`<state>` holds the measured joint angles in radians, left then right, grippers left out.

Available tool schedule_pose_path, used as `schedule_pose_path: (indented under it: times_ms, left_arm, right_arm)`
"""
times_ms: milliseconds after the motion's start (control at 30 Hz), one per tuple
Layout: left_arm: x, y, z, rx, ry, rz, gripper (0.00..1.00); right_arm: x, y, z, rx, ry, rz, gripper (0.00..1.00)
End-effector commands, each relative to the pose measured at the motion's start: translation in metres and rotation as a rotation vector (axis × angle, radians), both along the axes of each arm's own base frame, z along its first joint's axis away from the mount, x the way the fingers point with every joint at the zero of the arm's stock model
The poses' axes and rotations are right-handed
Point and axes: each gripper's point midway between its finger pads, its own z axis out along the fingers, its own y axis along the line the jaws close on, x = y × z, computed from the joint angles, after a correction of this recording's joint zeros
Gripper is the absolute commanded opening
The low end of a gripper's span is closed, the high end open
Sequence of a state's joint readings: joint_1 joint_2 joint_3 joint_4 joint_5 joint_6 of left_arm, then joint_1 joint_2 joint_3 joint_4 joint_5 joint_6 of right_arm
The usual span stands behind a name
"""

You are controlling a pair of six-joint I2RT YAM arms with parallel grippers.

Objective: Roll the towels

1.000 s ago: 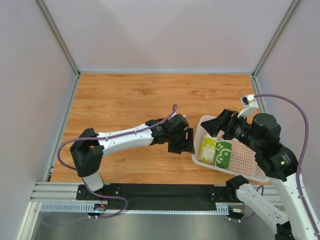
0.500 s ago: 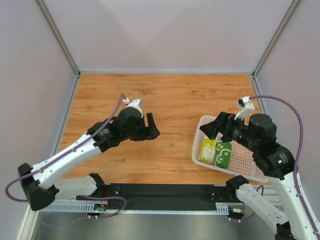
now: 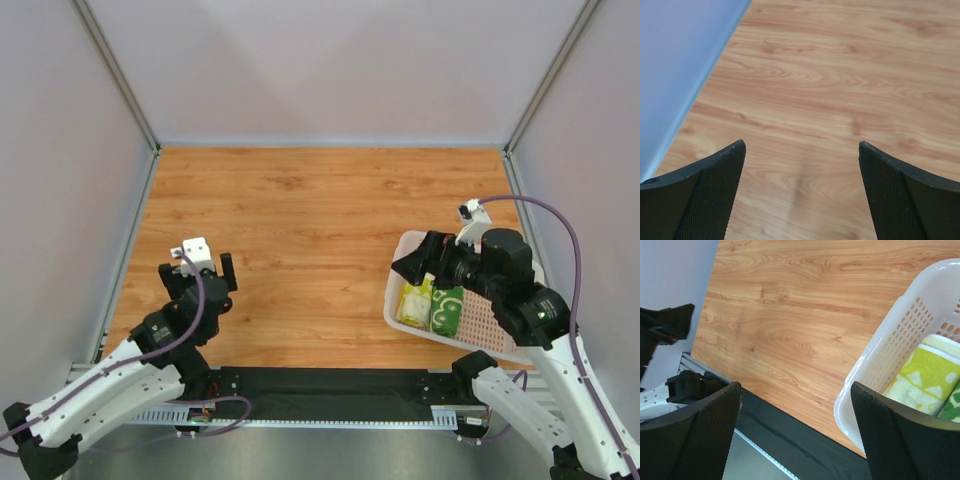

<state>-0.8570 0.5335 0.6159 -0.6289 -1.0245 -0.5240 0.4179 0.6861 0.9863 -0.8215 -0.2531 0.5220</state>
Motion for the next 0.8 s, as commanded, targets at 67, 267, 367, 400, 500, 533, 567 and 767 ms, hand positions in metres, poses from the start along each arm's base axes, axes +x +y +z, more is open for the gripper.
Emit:
schedule_pose_path:
  times_ms: [67, 267, 367, 400, 500, 533, 567, 767]
  left_arm:
    - [0.014, 0.027, -0.013, 0.242, -0.151, 0.104, 0.99]
    - [0.032, 0.032, -0.032, 0.15, -0.22, 0.107, 0.97]
    - [0.043, 0.047, -0.04, 0.136, -0.194, 0.197, 0.98]
    - [0.046, 0.05, -0.042, 0.124, -0.188, 0.224, 0.98]
    - [0.059, 0.059, -0.048, 0.124, -0.18, 0.276, 0.98]
    - [0.067, 0.053, -0.046, 0.095, -0.213, 0.242, 0.98]
    - [0.072, 0.06, -0.055, 0.107, -0.188, 0.255, 0.97]
    - [0.117, 0.065, -0.082, 0.097, -0.053, 0.159, 0.97]
  right_arm:
    - [0.005, 0.011, 0.003, 0.015, -0.033, 0.049, 0.91]
    - [0.006, 0.014, -0.002, 0.024, -0.026, 0.057, 0.91]
    - [0.007, 0.017, -0.004, 0.03, -0.02, 0.063, 0.91]
    - [0.007, 0.018, -0.005, 0.033, -0.014, 0.067, 0.91]
    - [0.009, 0.02, -0.007, 0.033, -0.014, 0.073, 0.91]
    - [0.008, 0.021, -0.008, 0.032, -0.014, 0.075, 0.91]
    - [0.009, 0.02, -0.009, 0.024, -0.014, 0.072, 0.91]
    - [0.01, 0.013, -0.01, -0.02, -0.019, 0.055, 0.91]
